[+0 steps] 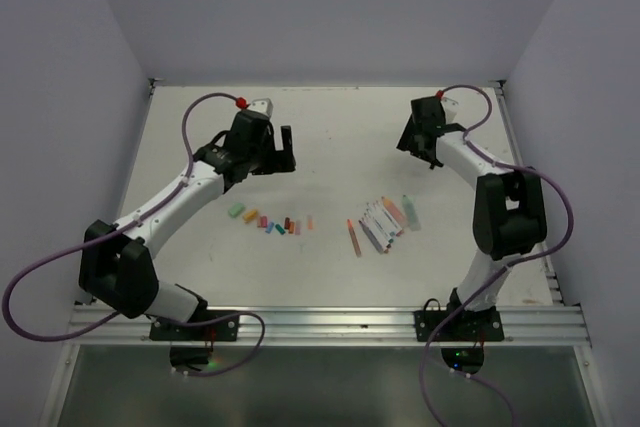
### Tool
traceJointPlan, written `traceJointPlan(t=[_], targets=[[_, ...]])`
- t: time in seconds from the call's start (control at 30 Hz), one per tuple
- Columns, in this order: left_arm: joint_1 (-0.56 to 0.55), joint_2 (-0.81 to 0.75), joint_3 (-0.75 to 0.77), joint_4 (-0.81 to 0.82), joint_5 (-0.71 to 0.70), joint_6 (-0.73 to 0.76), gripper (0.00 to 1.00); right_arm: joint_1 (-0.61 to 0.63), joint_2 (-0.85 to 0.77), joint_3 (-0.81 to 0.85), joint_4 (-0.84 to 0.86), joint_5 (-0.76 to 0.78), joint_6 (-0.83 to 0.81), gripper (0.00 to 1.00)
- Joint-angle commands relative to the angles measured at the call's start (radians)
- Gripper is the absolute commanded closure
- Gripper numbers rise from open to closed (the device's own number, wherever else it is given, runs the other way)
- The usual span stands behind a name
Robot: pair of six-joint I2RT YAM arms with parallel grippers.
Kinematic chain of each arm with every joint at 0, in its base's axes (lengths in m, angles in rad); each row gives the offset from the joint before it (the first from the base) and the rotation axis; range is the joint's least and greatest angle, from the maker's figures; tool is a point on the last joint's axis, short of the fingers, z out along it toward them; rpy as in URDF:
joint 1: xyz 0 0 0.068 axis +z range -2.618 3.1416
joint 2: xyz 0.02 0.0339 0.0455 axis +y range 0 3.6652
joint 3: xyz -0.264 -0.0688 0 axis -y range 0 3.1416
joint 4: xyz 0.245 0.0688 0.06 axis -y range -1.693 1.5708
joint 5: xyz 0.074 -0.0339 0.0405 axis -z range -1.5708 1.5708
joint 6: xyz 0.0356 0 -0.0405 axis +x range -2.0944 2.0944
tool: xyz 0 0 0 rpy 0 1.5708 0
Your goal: Open the pen caps
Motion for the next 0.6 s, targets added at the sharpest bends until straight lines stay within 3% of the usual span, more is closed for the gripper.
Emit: traceJointPlan(t=[0.0,0.37,0.57], targets=[[0.039,-0.073,-0.055,0.050,0.006,0.070,0.02,-0.037,0.099,0.131,-0.005,0.021,0.017,0.22],[0.074,-0.110,-0.158,0.096,0.026,0.113,0.02,-0.080,0.453,0.504,-0.020,-0.058,-0.128,0.34],[0.076,-0.103,-0.163,0.110,0.046,0.115,0.02,-0.079,0.547,0.623,-0.080,-0.078,-0.183,0.38]])
